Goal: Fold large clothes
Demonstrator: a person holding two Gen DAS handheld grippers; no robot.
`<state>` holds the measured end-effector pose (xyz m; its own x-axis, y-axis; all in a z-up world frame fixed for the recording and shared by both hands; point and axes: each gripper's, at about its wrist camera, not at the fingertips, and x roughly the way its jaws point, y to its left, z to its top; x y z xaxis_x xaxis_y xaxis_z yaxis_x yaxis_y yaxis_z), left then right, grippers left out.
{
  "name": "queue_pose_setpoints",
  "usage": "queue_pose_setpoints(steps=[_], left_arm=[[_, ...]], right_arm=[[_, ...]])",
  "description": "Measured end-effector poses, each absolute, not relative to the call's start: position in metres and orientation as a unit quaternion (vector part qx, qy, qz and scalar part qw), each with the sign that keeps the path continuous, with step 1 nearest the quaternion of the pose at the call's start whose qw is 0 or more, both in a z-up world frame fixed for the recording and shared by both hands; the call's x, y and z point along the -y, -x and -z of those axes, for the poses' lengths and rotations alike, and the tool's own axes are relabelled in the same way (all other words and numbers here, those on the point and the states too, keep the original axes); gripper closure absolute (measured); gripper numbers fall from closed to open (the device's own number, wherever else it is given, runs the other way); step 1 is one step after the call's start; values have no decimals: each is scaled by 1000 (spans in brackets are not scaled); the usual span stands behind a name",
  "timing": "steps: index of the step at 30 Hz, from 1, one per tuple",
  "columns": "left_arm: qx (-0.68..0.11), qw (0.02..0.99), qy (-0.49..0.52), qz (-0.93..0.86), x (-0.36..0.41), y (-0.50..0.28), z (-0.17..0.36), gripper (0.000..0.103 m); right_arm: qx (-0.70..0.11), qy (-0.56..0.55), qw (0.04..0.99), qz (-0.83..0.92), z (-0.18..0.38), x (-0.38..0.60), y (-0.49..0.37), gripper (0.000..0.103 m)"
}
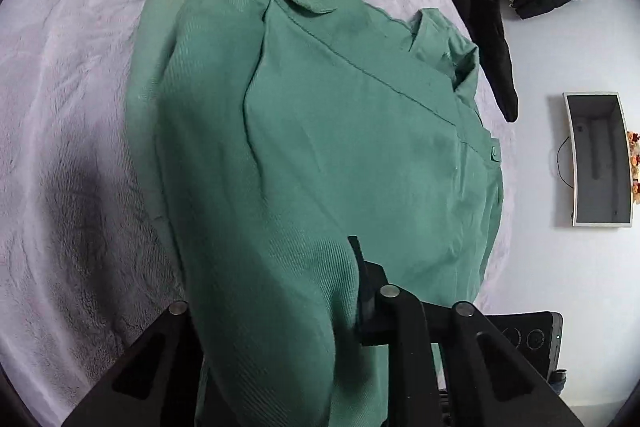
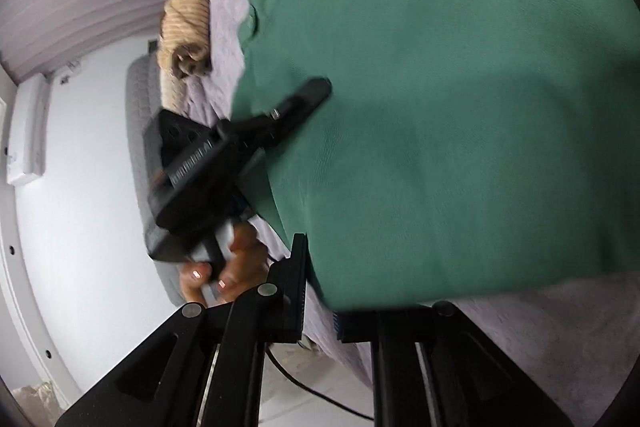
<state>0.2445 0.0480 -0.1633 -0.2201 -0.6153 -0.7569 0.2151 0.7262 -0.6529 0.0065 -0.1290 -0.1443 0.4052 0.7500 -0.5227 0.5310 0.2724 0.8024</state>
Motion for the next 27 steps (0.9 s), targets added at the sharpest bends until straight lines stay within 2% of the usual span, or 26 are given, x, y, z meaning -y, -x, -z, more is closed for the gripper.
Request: queue_pose_setpoints(steps=[3, 8, 10, 12, 15, 21, 24, 27], left_arm=[[-682, 630, 125, 350, -44, -239, 145, 81], [-658, 654, 108, 358, -26, -234, 115, 86], [-648, 660, 111, 363, -25, -231, 102, 86], [-638, 666, 110, 371, -15, -228, 85, 87], [-614, 678, 76, 397, 24, -214, 50, 87], [-558, 702, -55, 440, 130, -171, -5, 87], [-531, 700, -129, 460, 193, -143, -11, 87], [-534, 681, -162, 475, 252, -121, 7, 87]], right_arm=[[-562, -542, 616, -106, 118, 142, 5, 89], [-522, -422, 741, -6, 65, 200, 9, 92], [-528, -397, 750, 29, 75, 217, 0, 93], [-572, -373, 729, 39, 109, 223, -11, 97], [-582, -410, 703, 16, 145, 226, -5, 97], [-545, -468, 695, -27, 132, 246, 23, 97], [-500, -490, 714, 3, 112, 282, 58, 97], [-452, -513, 728, 52, 97, 330, 105, 97]])
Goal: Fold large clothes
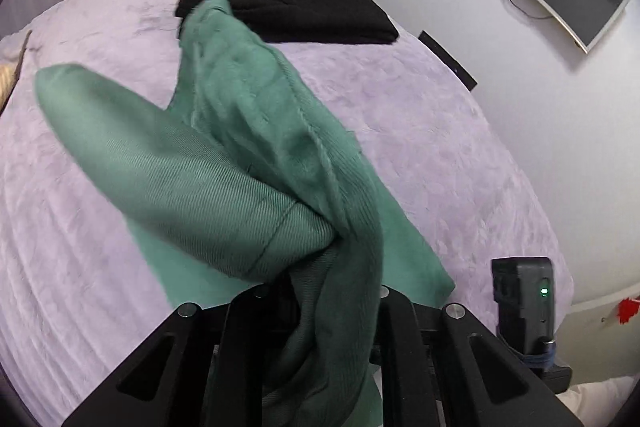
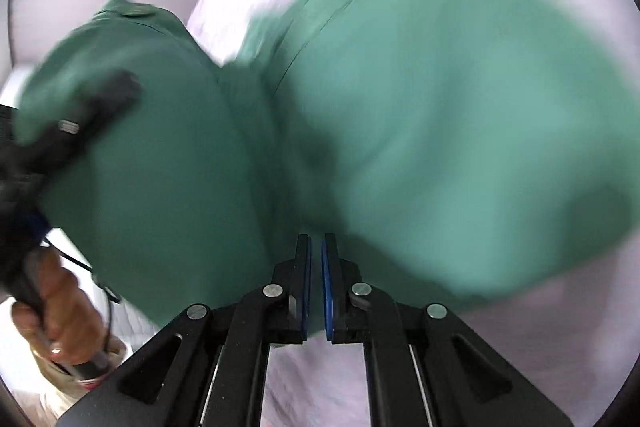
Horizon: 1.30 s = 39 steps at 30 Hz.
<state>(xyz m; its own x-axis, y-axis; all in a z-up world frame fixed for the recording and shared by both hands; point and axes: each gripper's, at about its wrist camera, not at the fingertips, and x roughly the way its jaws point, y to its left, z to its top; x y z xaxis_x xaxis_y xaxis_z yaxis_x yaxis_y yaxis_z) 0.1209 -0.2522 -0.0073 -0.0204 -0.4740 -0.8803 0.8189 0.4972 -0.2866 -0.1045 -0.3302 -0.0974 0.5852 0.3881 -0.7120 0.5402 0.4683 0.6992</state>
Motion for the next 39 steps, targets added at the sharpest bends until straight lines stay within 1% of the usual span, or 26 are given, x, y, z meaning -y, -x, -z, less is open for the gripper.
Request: queue_pose_setpoints(steps=[2, 3, 5, 7, 9, 10, 11, 13, 15, 18, 21, 22, 23, 24, 26, 30, 31, 33, 34, 36, 37, 38, 39], left_arm=[[-543, 673, -179, 469, 285, -108, 28, 86], [-547, 671, -189, 463, 299, -101, 39, 86], [-549, 672, -224, 445, 322, -84, 61, 86], [-540, 675, -262, 429, 334, -68, 76, 86], [-525, 685, -284, 417, 335, -58, 80, 85], [-522, 687, -287, 417, 335, -56, 80, 66], [-524, 684, -278, 425, 335, -55, 77, 32], [-511, 693, -258, 438, 333, -50, 68, 5], [-493, 706, -257, 439, 334, -44, 61, 4], [-496, 708, -241, 440, 326, -52, 46, 4], [-490, 733, -200, 426, 297, -73, 27, 4], [-494, 741, -187, 415, 286, -84, 25, 0], [-498, 747, -177, 403, 272, -93, 23, 0], [-504, 753, -171, 386, 259, -103, 23, 0], [-521, 761, -165, 349, 232, -120, 30, 0], [-565, 758, -162, 282, 183, -139, 59, 0], [-578, 754, -158, 270, 172, -141, 66, 0], [-594, 746, -152, 259, 157, -138, 77, 0], [-600, 743, -150, 257, 151, -135, 82, 0], [-607, 738, -144, 257, 147, -131, 88, 0], [-610, 736, -141, 258, 146, -129, 89, 0], [-611, 735, -135, 260, 145, -127, 88, 0], [-609, 736, -132, 264, 146, -126, 86, 0]], right_arm=[[-433, -531, 725, 77, 100, 359, 130, 96], [-428, -543, 717, 89, 106, 371, 142, 93], [-423, -569, 698, 98, 121, 390, 161, 93], [-421, -581, 689, 102, 131, 401, 175, 93], [-413, -596, 681, 98, 139, 404, 179, 93], [-409, -602, 679, 95, 141, 406, 180, 93], [-407, -607, 676, 93, 145, 404, 166, 93], [-404, -614, 672, 89, 149, 408, 165, 93], [-406, -613, 672, 87, 149, 411, 166, 93], [-414, -603, 676, 92, 142, 422, 164, 93], [-410, -591, 686, 109, 124, 424, 163, 93], [-407, -588, 689, 117, 115, 418, 162, 93], [-406, -582, 693, 127, 109, 422, 166, 82], [-405, -571, 700, 137, 101, 426, 168, 65], [-406, -543, 721, 145, 83, 431, 166, 50], [-411, -464, 776, 120, 39, 425, 139, 49], [-415, -440, 789, 108, 30, 422, 125, 47], [-437, -376, 814, 78, 14, 406, 97, 36], [-453, -343, 820, 65, 9, 396, 79, 34], [-504, -267, 820, 58, 13, 375, 51, 33], [-527, -241, 813, 58, 19, 367, 40, 33], [-550, -224, 803, 54, 27, 361, 39, 46], [-567, -214, 794, 53, 38, 357, 39, 99]])
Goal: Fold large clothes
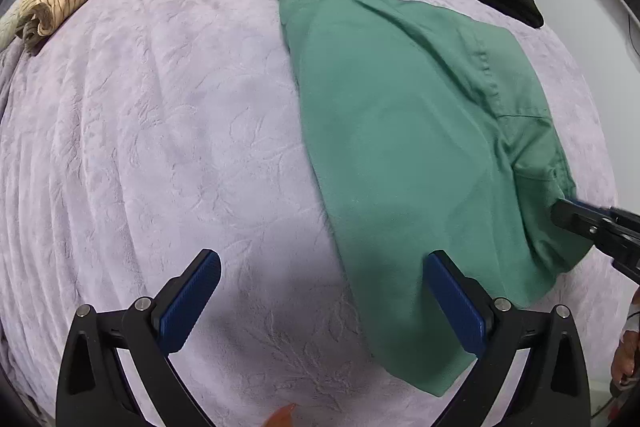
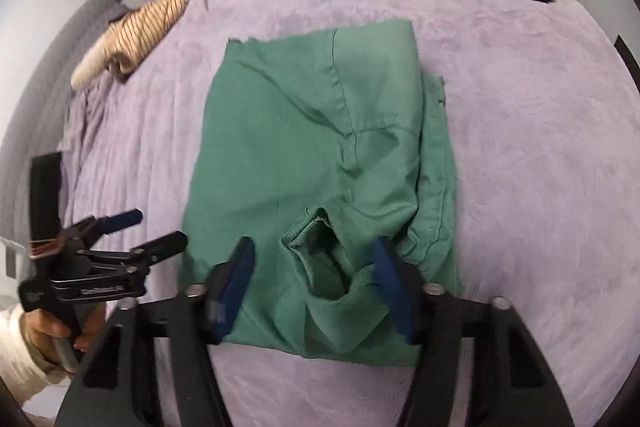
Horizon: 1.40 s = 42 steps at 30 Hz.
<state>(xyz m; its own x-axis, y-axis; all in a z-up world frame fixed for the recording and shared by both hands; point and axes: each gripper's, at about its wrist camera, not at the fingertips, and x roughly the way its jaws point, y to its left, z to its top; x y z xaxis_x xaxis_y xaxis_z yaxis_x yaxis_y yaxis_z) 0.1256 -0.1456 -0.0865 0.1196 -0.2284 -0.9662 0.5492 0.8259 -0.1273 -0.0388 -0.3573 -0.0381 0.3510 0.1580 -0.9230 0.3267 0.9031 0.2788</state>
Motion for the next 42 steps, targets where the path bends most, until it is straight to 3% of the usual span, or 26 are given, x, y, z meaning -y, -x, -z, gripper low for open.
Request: queue_pose_setpoints(steps=[5, 12, 16, 17, 20, 22, 23, 25, 31, 35, 42], left_arm=[[-595, 742, -132, 278, 144, -121, 84, 0], [-630, 716, -119, 277, 134, -109, 126, 0], [-629, 718, -115, 275, 131, -109, 126, 0], [-628, 719, -120, 274, 132, -109, 125, 0], [-623, 721, -131, 274, 134, -107, 122, 0], [-624, 721, -128, 273, 134, -106, 123, 0], [-625, 721, -125, 271, 133, -107, 123, 0], [-630, 720, -117, 267, 131, -107, 124, 0], [-631, 720, -118, 265, 129, -106, 124, 0], [-637, 716, -110, 265, 130, -111, 122, 0], [-640, 711, -107, 271, 130, -109, 126, 0]], right_arm=[[-553, -241, 791, 103, 33, 387, 79, 100], [-583, -352, 718, 149, 115, 430, 145, 100], [-582, -356, 714, 157, 110, 434, 146, 99], [-578, -360, 715, 159, 103, 436, 148, 91], [-537, -368, 740, 171, 72, 447, 156, 85], [-510, -363, 762, 167, 52, 456, 151, 71], [-502, -358, 771, 161, 45, 459, 141, 56], [-494, -344, 787, 136, 37, 462, 112, 51], [-511, -317, 793, 99, 54, 457, 9, 60], [-527, -341, 771, 109, 82, 471, -12, 98], [-554, -317, 758, 136, 110, 480, -11, 100]])
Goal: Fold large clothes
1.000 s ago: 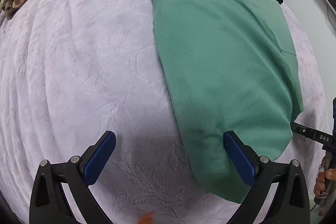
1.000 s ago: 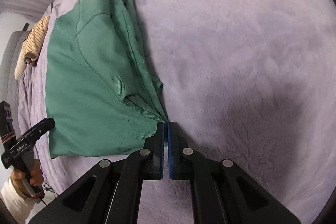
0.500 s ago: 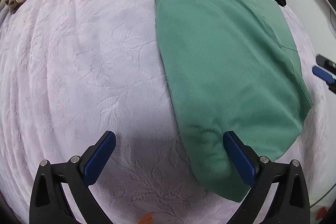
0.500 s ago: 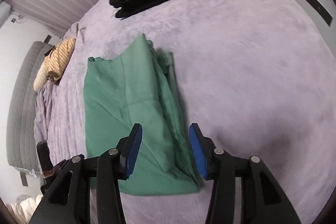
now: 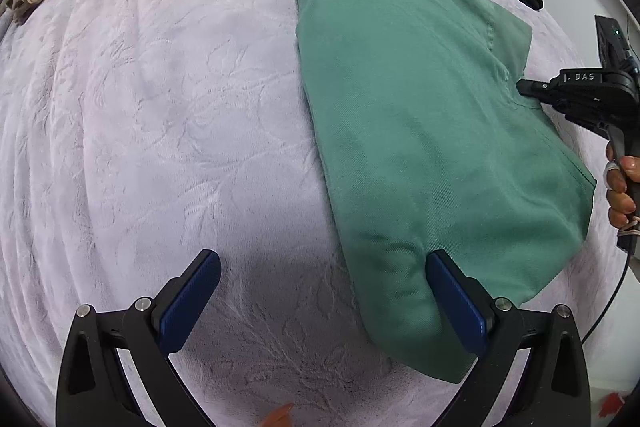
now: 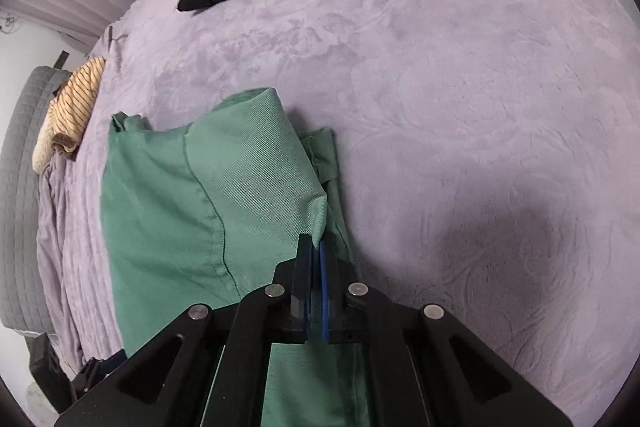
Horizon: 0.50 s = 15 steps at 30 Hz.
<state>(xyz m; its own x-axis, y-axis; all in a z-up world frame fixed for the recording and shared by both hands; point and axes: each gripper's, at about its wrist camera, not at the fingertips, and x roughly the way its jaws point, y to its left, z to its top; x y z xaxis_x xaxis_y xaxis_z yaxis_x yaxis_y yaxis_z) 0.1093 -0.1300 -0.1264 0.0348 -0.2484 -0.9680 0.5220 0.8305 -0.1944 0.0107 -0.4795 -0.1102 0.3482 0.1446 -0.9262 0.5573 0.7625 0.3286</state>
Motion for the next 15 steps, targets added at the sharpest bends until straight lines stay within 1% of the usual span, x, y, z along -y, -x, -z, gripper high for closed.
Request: queue_pose_setpoints(steps=[3, 8, 9, 10, 11, 12, 13, 14, 15], left_arm=[[-642, 710, -106, 271, 130, -109, 127, 0], [-652, 702, -103, 267, 129, -111, 126, 0], [-656, 700, -100, 265, 128, -111, 127, 0], [-658, 699, -98, 263, 128, -111, 127, 0], [-658, 699, -98, 262, 127, -111, 127, 0], [-657, 700, -100, 261, 127, -110, 127, 0], [-656, 701, -103, 261, 128, -110, 126, 0], [-656, 701, -104, 261, 128, -109, 127, 0], [-657, 699, -103, 262, 130, -108, 127, 0]], right_arm=[[-558, -343, 743, 136, 128, 487, -8, 100], [-547, -356, 747, 130, 117, 489, 4, 99], [-544, -362, 746, 128, 113, 490, 9, 94], [-546, -363, 744, 132, 109, 491, 14, 91], [-546, -363, 743, 133, 106, 491, 20, 84], [-545, -363, 744, 133, 102, 492, 27, 72], [-544, -364, 744, 131, 99, 492, 31, 64], [-543, -368, 745, 126, 97, 492, 37, 48], [-540, -371, 746, 120, 96, 490, 39, 41]])
